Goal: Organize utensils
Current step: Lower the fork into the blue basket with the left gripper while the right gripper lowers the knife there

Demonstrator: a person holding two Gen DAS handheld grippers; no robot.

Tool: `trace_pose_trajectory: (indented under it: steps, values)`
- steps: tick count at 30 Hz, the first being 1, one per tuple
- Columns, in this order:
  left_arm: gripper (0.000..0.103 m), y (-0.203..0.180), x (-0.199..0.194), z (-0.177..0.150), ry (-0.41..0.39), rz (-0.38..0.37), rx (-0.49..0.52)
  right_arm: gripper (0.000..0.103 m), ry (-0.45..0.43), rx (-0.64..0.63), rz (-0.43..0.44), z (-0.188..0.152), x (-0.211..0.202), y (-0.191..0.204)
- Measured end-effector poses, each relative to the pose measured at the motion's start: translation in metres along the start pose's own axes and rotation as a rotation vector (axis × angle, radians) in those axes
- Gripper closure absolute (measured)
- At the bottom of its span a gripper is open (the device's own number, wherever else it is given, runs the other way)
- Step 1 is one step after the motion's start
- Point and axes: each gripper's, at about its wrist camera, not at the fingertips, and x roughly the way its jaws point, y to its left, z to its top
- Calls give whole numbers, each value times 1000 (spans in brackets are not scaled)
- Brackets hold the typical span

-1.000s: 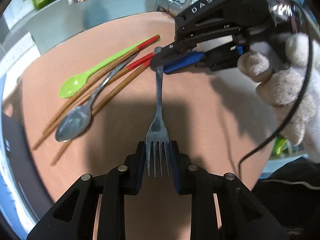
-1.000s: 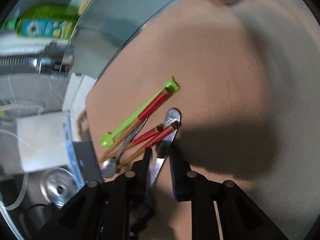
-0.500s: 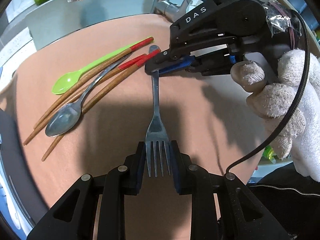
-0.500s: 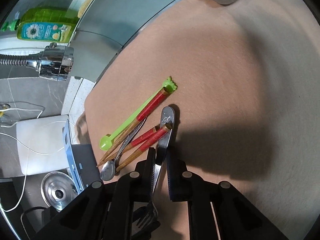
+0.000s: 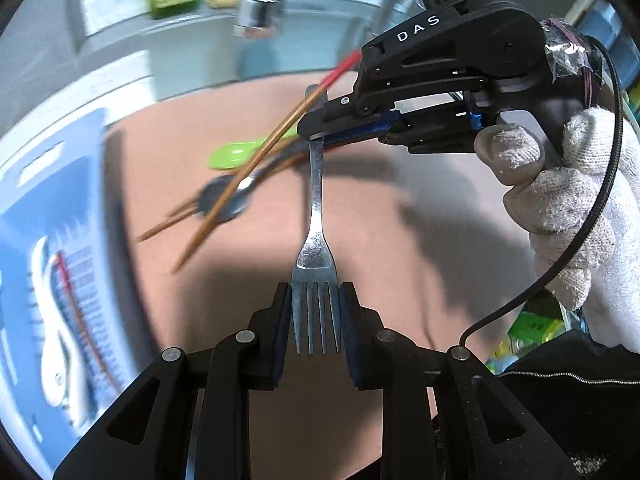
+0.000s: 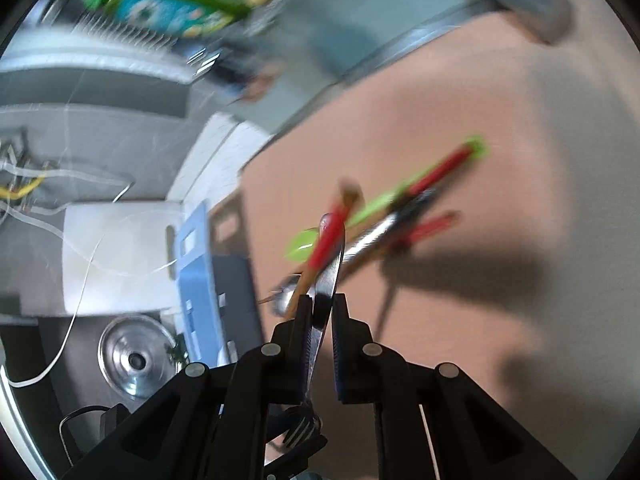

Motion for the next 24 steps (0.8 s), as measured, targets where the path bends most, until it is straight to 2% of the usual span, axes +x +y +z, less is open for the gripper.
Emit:
trace_pose_trajectory:
  steps: [3, 4, 14, 24]
  values:
    - [81, 19, -15, -11, -25, 22, -56, 95, 14, -55, 18, -6, 15, 31]
    - [81, 28, -15, -5, -31, 31, -64, 95, 19, -70, 22, -8, 20, 41]
    - [80, 92, -50, -35, -80, 115, -165, 95, 82, -195, 44, -23, 71, 118]
    - [80, 146, -60, -66, -55, 183, -275, 96, 158, -275, 26, -37, 138, 167]
